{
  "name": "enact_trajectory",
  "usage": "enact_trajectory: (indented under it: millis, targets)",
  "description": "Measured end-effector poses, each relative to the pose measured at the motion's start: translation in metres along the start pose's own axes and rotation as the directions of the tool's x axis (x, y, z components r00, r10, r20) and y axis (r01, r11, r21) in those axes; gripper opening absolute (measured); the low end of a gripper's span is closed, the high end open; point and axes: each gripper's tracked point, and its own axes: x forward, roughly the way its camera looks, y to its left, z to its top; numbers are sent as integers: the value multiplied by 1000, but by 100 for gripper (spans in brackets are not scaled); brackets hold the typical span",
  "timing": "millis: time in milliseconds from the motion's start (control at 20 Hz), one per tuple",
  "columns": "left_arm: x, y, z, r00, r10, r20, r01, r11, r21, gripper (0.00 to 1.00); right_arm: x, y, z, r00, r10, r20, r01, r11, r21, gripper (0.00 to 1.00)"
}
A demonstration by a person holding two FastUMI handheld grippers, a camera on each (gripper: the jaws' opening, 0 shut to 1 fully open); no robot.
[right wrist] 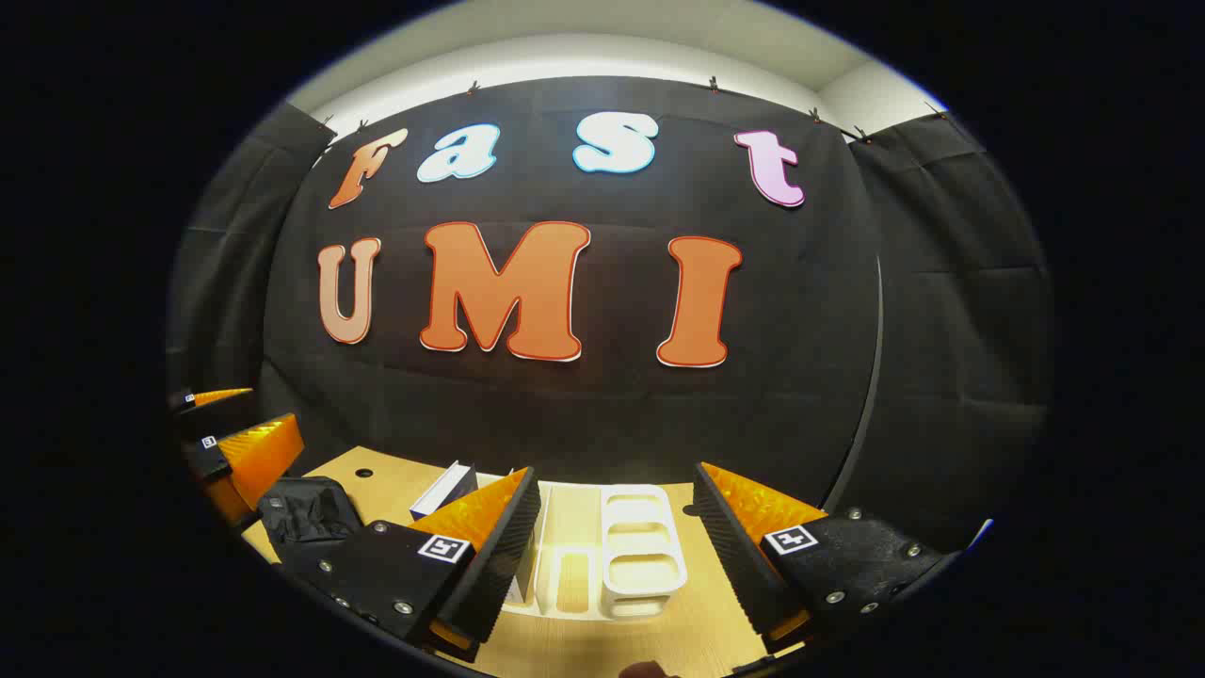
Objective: Open the schoolbag, grab two books from the bookshelf and put them into the schoolbag.
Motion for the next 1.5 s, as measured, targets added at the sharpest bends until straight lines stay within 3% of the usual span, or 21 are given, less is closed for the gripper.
enact_trajectory:
  millis: [200,500,700,1300,1500]
  targets:
    - [9,9,-17,999,-21,-35,20,999,-33,96,-2,12,1,1000,5,-3,-5,1000,1,98]
    - [8,28,-19,998,59,-36,-61,997,-54,96,-5,16,2,999,37,1,-37,999,5,98]
    - [7,27,-23,996,70,-46,-73,996,-52,96,-2,12,5,1000,26,17,-26,1000,11,97]
    - [-1,37,-34,996,86,-39,-85,996,34,96,-3,16,-9,999,41,-8,-41,999,3,98]
    - [-4,40,-53,994,90,-64,-83,991,110,96,2,13,-16,999,42,-17,-42,999,-8,98]
